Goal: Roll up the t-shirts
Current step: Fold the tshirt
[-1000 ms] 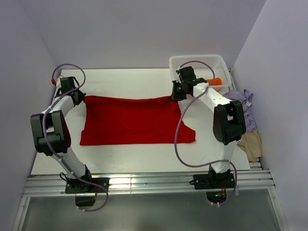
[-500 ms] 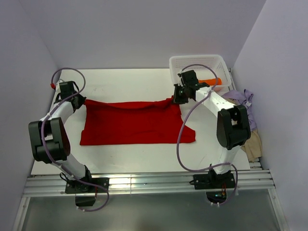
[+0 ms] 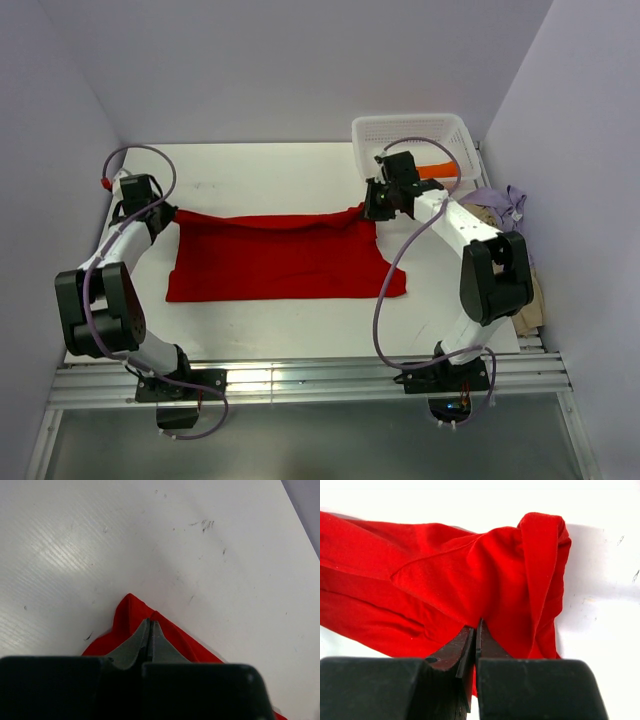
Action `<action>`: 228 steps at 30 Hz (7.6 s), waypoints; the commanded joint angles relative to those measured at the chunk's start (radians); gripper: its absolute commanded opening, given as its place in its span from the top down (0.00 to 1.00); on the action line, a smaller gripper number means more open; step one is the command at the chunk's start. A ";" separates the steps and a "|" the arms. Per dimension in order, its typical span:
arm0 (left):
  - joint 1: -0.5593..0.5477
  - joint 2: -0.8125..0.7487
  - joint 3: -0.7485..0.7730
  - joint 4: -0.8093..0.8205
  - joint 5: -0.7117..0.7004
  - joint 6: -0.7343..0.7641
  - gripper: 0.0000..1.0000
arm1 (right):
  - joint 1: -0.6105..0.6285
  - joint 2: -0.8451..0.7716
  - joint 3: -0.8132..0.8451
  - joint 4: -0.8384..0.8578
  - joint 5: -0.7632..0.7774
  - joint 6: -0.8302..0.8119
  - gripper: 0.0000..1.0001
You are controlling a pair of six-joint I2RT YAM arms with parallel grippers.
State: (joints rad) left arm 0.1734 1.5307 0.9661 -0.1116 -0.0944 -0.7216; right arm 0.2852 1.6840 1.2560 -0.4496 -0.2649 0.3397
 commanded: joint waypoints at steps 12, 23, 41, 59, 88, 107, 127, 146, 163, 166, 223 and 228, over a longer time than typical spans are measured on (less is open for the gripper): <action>0.000 -0.060 -0.070 -0.003 -0.042 -0.025 1.00 | -0.008 -0.070 -0.101 0.071 -0.046 0.021 1.00; 0.000 -0.095 -0.075 -0.034 -0.067 -0.033 1.00 | -0.008 -0.098 -0.118 0.075 -0.060 0.027 0.99; 0.005 -0.133 -0.122 -0.046 -0.068 -0.041 1.00 | -0.008 -0.167 -0.191 0.084 -0.074 0.039 0.98; 0.011 -0.245 -0.286 -0.010 -0.142 -0.062 0.36 | -0.006 -0.194 -0.320 0.160 -0.002 0.070 0.65; 0.021 0.221 0.031 -0.011 0.055 -0.030 0.37 | -0.011 0.023 -0.187 0.279 0.259 0.176 0.57; 0.027 0.278 0.155 -0.102 0.010 -0.022 1.00 | 0.092 -0.011 -0.115 0.232 0.507 0.082 0.56; 0.038 0.309 0.184 -0.092 0.050 0.008 1.00 | 0.262 0.325 0.246 0.014 0.771 -0.117 0.58; 0.037 0.302 0.192 -0.109 0.039 0.014 1.00 | 0.296 0.414 0.298 -0.024 0.883 -0.177 0.62; 0.037 0.298 0.186 -0.103 0.048 0.016 1.00 | 0.325 0.419 0.289 0.000 0.917 -0.222 0.60; 0.037 0.299 0.186 -0.100 0.055 0.016 1.00 | 0.333 0.416 0.283 0.009 0.958 -0.225 0.60; 0.041 0.302 0.204 -0.128 0.035 0.022 1.00 | 0.139 0.327 0.254 -0.035 0.725 -0.050 1.00; 0.041 0.305 0.203 -0.128 0.032 0.022 1.00 | 0.062 0.289 0.201 0.006 0.548 0.001 1.00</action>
State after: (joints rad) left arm 0.2089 1.8439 1.1336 -0.2504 -0.0494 -0.7177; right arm 0.3820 2.0384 1.4780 -0.4744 0.4046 0.2886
